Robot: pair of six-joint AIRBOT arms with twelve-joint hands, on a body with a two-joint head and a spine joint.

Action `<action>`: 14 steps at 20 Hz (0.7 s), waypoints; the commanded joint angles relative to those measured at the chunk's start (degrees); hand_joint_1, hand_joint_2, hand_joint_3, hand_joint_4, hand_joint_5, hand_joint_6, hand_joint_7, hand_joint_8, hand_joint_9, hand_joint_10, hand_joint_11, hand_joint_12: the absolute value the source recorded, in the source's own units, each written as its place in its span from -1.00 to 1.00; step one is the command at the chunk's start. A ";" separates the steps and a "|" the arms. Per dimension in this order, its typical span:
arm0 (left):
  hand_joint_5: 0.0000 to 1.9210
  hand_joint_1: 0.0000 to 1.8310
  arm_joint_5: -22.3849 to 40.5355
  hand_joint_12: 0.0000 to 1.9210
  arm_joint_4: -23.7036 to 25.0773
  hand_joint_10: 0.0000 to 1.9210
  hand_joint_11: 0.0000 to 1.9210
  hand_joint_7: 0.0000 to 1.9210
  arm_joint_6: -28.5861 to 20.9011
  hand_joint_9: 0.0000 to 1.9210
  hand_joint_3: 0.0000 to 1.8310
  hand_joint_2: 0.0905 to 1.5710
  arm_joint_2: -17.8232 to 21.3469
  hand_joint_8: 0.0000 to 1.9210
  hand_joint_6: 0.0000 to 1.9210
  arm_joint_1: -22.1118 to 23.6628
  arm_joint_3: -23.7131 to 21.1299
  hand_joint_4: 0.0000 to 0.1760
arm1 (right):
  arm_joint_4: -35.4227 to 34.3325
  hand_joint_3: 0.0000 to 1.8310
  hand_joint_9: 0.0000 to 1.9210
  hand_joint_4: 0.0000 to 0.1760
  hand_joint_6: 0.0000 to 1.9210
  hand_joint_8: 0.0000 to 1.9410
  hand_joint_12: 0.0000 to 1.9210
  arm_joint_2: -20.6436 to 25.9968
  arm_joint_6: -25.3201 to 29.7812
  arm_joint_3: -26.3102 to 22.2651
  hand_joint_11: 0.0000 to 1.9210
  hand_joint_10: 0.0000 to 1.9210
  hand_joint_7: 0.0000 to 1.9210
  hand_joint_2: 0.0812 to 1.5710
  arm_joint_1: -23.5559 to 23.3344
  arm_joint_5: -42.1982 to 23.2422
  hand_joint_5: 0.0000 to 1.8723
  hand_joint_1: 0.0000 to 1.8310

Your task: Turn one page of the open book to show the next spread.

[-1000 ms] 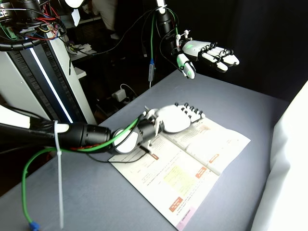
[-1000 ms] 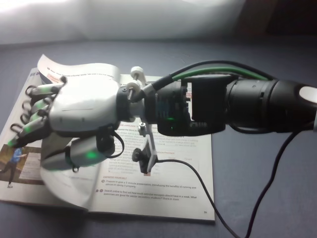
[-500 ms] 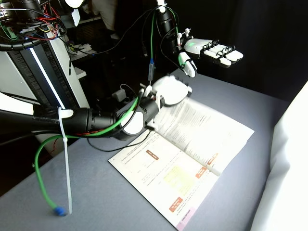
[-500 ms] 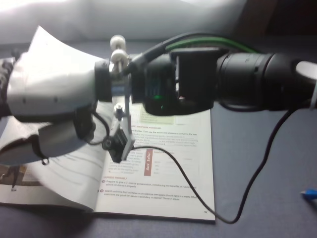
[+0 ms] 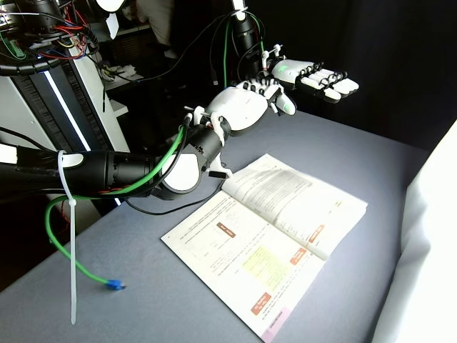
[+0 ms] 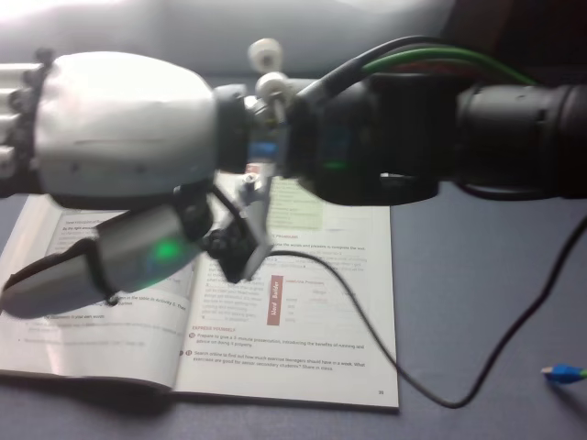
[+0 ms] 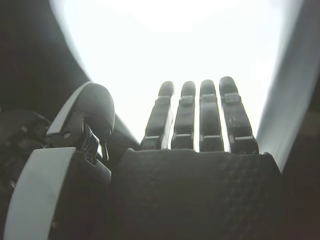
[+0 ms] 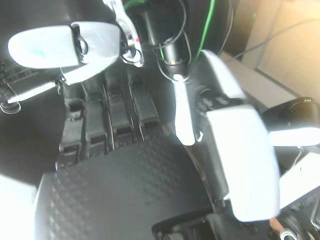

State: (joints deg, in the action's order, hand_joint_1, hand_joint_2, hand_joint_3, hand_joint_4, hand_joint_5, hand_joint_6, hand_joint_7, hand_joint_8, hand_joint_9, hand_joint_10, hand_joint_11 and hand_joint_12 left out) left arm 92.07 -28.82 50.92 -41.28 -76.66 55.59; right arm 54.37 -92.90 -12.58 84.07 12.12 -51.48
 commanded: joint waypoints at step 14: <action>-0.97 -1.00 6.96 -0.95 1.22 -1.00 -1.00 -1.00 -0.21 -1.00 -0.99 1.00 -0.53 -1.00 -1.00 0.37 -0.73 -1.00 | -7.14 -1.00 -1.00 -1.00 -1.00 -1.00 -1.00 19.98 1.86 -8.40 -1.00 -1.00 -1.00 0.57 8.75 0.73 -1.00 -0.96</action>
State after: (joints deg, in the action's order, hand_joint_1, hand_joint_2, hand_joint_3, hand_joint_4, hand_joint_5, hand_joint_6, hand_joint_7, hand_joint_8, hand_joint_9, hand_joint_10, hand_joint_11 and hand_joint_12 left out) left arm 92.42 -26.13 50.89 -41.71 -76.64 54.81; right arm 51.42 -72.95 -10.90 75.75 21.47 -45.54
